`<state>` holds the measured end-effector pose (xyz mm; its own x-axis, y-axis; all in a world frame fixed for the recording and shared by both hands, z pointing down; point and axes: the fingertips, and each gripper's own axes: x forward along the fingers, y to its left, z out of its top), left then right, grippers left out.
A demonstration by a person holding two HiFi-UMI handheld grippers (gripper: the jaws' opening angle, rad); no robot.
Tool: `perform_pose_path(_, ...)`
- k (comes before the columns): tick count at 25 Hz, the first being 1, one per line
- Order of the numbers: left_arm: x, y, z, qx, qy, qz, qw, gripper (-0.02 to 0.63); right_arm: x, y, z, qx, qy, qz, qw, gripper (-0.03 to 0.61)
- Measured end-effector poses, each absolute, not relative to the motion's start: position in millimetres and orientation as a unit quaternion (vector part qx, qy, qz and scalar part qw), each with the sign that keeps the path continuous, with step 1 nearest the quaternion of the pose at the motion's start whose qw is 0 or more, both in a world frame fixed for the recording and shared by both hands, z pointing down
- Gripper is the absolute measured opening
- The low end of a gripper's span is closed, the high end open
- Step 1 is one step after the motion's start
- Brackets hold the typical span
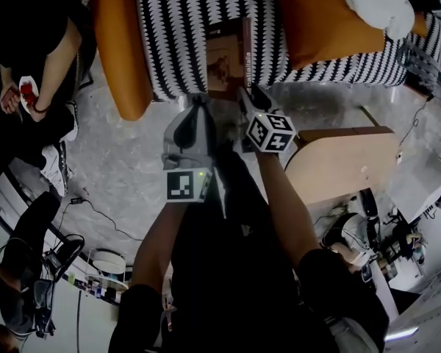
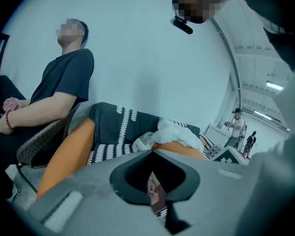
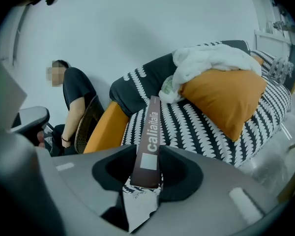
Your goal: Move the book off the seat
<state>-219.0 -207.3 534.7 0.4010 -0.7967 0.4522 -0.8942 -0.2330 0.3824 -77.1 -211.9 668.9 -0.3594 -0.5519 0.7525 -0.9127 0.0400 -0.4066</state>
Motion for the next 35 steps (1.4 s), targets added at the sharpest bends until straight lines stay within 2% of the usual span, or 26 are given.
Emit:
perform_pose_path(13,-207,-188,449,0.796,-0.538,0.058,0.272,0.006,-73,-186,573,0.527,-0.713,0.416,0.203,0.156)
perform_pose_path(35,-171,-91,337,0.812,-0.536,0.024,0.230,0.006,-40,-90,431,0.478,-0.781,0.343,0.208,0.155)
